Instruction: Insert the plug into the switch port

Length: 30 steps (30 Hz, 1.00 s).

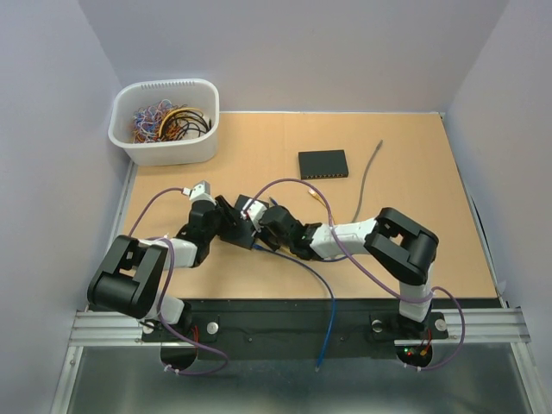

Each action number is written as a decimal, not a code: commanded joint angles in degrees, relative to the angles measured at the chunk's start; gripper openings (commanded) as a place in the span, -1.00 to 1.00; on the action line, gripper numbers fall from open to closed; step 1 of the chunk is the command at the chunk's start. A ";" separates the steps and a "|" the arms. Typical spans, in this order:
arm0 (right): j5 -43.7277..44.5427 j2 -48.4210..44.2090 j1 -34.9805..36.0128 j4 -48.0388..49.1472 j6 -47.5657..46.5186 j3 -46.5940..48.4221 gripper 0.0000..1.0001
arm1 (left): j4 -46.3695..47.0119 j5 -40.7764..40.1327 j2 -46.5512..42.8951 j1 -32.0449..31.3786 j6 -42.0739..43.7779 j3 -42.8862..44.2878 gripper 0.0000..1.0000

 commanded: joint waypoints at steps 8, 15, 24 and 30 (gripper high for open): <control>-21.29 5.31 1.00 19.25 1.31 15.40 -0.99 | -14.48 15.56 4.73 -9.78 -2.85 -0.68 0.12; -28.08 5.48 1.00 19.08 5.89 16.38 -0.99 | -14.21 16.44 6.14 -9.95 -0.83 1.69 0.12; -14.75 3.29 1.00 16.18 4.57 10.93 -0.99 | -14.39 13.63 5.10 -9.78 -5.48 1.61 0.19; -9.54 2.41 0.92 13.54 4.31 6.72 -0.99 | -23.96 5.28 -3.61 -8.99 -4.79 5.20 0.52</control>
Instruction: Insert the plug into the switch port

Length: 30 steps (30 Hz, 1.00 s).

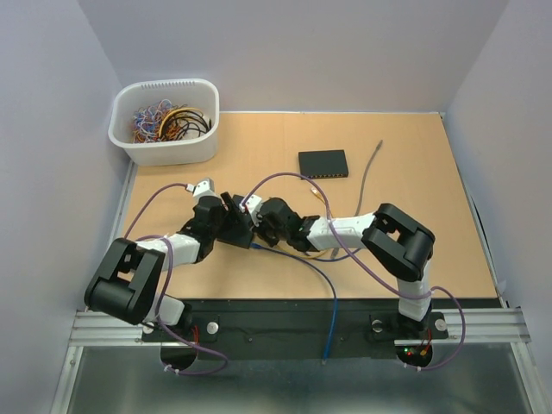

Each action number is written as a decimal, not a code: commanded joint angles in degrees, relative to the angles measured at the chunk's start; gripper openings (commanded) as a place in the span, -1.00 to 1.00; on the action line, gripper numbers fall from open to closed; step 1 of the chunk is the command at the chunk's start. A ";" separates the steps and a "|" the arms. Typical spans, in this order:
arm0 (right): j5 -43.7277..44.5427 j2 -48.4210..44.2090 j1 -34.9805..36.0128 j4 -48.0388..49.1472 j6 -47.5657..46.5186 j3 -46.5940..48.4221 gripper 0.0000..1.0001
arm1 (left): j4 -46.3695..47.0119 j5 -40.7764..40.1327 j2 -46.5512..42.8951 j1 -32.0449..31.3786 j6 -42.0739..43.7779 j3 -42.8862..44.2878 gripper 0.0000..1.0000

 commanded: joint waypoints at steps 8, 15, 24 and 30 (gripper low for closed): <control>-1.29 -1.24 3.47 15.67 5.83 0.06 -0.05 | -18.30 14.59 -0.44 1.51 -3.50 5.31 0.69; 2.57 -3.17 3.56 8.03 4.87 1.73 0.29 | -17.95 17.67 0.62 7.58 -0.60 8.39 0.69; 13.56 -13.81 3.56 3.28 4.78 -0.03 0.45 | -21.28 15.38 -1.84 8.73 -0.42 13.58 0.69; 19.28 -13.03 0.93 -1.47 5.13 4.89 0.59 | -24.44 13.98 -5.79 8.73 0.28 15.08 0.68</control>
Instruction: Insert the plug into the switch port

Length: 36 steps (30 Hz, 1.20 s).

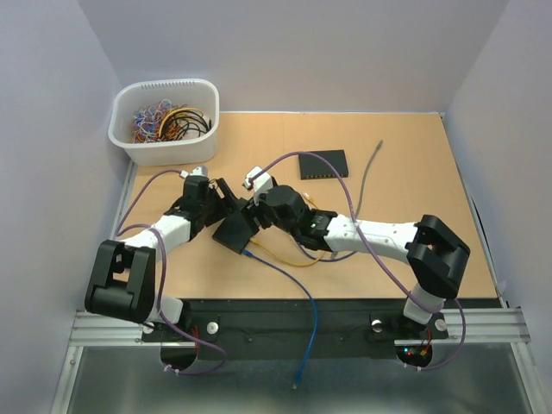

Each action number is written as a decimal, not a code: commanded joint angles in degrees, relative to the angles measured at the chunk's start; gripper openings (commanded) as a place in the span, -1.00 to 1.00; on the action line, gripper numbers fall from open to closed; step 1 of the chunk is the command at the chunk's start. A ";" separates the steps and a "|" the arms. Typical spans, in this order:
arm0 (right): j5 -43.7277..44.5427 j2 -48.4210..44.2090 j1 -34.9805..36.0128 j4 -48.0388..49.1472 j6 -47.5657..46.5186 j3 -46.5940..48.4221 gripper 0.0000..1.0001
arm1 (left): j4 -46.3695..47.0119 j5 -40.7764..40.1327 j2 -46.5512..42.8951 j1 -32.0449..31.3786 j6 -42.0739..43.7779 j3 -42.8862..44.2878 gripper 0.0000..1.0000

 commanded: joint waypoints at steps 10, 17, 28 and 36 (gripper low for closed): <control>-8.52 12.51 -17.20 -11.09 12.24 13.73 0.36 | -9.69 -3.39 -14.35 0.36 3.66 2.55 0.68; -15.93 16.83 -18.26 -10.91 15.23 15.40 0.28 | -9.69 -3.13 -16.02 0.36 4.01 1.76 0.67; -17.87 19.46 -18.88 -10.91 19.28 15.32 0.08 | -8.99 -2.69 -15.67 0.36 4.19 1.06 0.67; -18.47 20.34 -21.69 -10.91 24.38 14.35 -0.23 | -8.73 -2.34 -15.49 0.36 4.19 0.88 0.66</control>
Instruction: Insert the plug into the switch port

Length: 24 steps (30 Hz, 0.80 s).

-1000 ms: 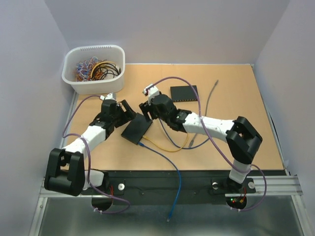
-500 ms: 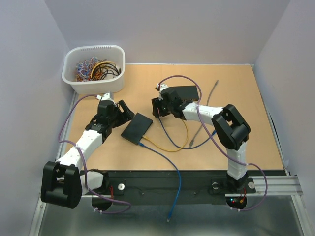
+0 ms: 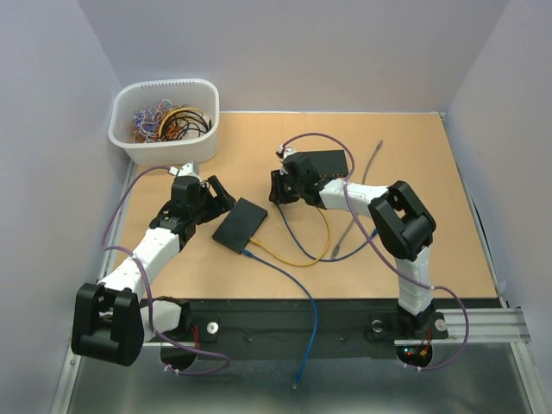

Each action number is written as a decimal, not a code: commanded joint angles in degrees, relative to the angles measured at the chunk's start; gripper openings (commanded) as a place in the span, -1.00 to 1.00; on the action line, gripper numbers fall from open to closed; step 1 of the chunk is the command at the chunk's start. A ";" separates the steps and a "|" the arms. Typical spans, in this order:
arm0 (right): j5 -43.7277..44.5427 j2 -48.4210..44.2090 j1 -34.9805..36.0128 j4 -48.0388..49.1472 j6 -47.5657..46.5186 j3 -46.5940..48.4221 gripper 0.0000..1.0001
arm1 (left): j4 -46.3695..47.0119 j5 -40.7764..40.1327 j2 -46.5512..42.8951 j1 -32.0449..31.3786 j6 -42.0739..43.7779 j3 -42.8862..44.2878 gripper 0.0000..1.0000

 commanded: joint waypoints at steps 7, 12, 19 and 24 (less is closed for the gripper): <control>-4.09 2.08 -2.44 0.87 4.12 0.82 -0.28 | 1.33 0.20 -0.24 0.36 1.15 0.34 0.65; -5.15 2.52 -2.44 0.87 4.74 0.82 -0.29 | 1.33 0.02 -0.41 0.36 1.15 0.25 0.64; -3.57 0.85 -2.70 0.96 5.88 0.03 -0.20 | 1.51 -0.24 0.02 0.36 1.15 0.16 0.64; -7.16 0.76 -3.50 1.75 8.08 0.12 -0.13 | 1.59 -0.33 0.11 0.36 1.07 0.16 0.63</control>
